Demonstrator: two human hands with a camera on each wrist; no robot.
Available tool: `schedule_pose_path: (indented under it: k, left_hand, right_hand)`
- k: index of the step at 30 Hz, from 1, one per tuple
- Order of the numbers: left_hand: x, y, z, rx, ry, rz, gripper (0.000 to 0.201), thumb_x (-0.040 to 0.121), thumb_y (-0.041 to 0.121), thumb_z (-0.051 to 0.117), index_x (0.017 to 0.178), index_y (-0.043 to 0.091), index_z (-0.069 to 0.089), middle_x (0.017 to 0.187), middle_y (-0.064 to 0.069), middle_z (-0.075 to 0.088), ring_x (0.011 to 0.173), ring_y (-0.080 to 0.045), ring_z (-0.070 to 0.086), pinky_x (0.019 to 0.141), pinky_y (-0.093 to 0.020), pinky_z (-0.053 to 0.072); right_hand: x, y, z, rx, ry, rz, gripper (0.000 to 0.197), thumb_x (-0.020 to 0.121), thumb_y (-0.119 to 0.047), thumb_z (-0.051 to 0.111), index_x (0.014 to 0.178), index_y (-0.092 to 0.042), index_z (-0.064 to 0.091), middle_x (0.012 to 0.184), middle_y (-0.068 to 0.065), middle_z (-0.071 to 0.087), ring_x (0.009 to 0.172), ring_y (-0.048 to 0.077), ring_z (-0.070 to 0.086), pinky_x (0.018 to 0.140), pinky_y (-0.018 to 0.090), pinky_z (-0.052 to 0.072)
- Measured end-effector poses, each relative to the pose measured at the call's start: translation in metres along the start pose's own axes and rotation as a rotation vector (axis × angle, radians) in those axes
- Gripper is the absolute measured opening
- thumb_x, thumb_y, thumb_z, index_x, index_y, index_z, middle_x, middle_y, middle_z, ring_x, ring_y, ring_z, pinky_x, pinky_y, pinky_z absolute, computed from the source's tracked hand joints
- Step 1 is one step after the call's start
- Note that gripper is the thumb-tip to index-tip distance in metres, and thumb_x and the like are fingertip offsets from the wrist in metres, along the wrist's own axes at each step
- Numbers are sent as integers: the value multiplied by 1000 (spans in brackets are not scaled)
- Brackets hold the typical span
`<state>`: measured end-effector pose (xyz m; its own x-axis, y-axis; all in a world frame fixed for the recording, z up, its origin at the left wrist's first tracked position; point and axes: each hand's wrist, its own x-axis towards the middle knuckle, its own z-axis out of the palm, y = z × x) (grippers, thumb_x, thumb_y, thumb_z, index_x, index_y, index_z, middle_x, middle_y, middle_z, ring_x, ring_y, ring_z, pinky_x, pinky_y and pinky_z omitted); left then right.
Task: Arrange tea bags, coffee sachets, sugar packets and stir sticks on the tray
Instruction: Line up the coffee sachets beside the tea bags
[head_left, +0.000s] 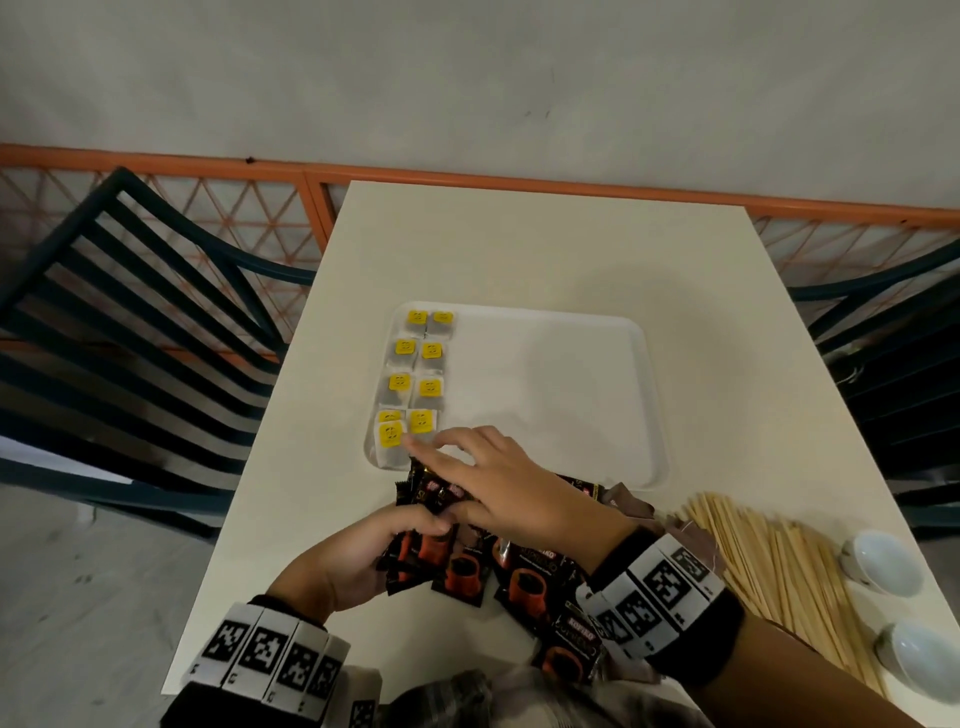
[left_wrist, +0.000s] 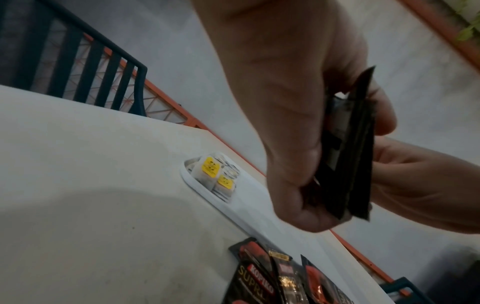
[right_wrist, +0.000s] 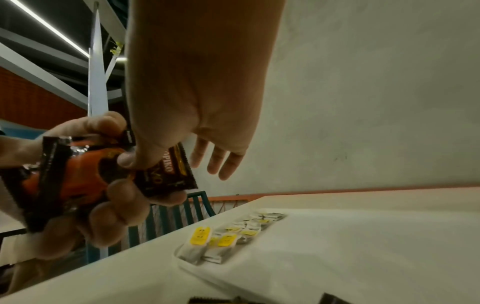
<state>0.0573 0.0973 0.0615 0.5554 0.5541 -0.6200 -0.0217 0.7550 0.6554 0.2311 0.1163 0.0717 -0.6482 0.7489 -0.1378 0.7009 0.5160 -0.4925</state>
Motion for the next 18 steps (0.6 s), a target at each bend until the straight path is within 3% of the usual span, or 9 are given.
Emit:
schedule_pose_path:
  k: [2,3,5,6,7,9,12,16,18]
  left_hand:
    - [4,0,-1,-12,57,40,30,56,23,66,79,5,69,80,-13,65,71,-20,63,74,-31,49]
    - [6,-1,-1,-48,98,67,24,59,21,63,76,5,68,78,-13,63,69,-21,62,75,-33,48]
    - [9,0,0,-97,157,97,15,62,18,60,70,7,65,71,-11,60,63,-20,61,70,-33,49]
    - [10,1,2,-93,167,98,12,63,17,60,69,6,63,67,-10,60,59,-19,61,65,-31,49]
    - [10,0,4,-77,173,95,12,66,16,58,70,5,62,65,-10,61,58,-19,62,61,-30,50]
    - [14,-3,4,-60,198,89,17,81,11,48,78,5,63,64,-9,65,59,-18,66,55,-28,52]
    - [17,-8,3,-40,195,71,24,89,5,39,82,6,62,60,-6,66,58,-12,67,46,-22,49]
    - [15,-9,0,28,178,57,16,81,2,48,91,2,61,71,-10,68,67,-18,68,55,-26,54]
    - [14,-9,-2,32,174,73,27,72,10,56,98,2,61,80,-12,68,73,-21,68,59,-27,54]
  right_hand:
    - [-1,-6,-3,137,-51,6,73,95,-18,45,146,-34,-5,153,0,17,136,18,20,113,37,25]
    - [-2,-9,-3,243,-68,22,78,94,-14,46,144,-39,-9,155,-4,8,135,15,24,112,32,29]
    - [-4,-15,-2,444,-98,64,98,88,-12,56,136,-51,-20,155,-12,-11,116,12,48,92,14,42]
    - [-4,-19,0,481,-108,71,108,83,-15,63,131,-54,-26,154,-14,-17,113,17,51,86,14,44]
    - [-3,-23,3,462,-106,61,116,78,-20,70,128,-55,-29,154,-13,-19,124,22,43,90,19,42]
    - [-2,-28,12,374,-31,14,121,73,-25,76,134,-48,-25,154,-2,-2,137,23,21,107,30,34]
    - [0,-29,21,386,86,-18,105,75,-15,72,147,-30,-3,138,8,30,126,21,32,108,33,33]
    - [-9,-20,18,463,1,-13,112,70,-32,79,147,-32,-4,147,0,22,136,13,23,113,26,25]
    - [-19,-8,15,500,-26,91,108,71,-47,74,146,-35,-3,152,-7,14,140,9,14,114,27,21]
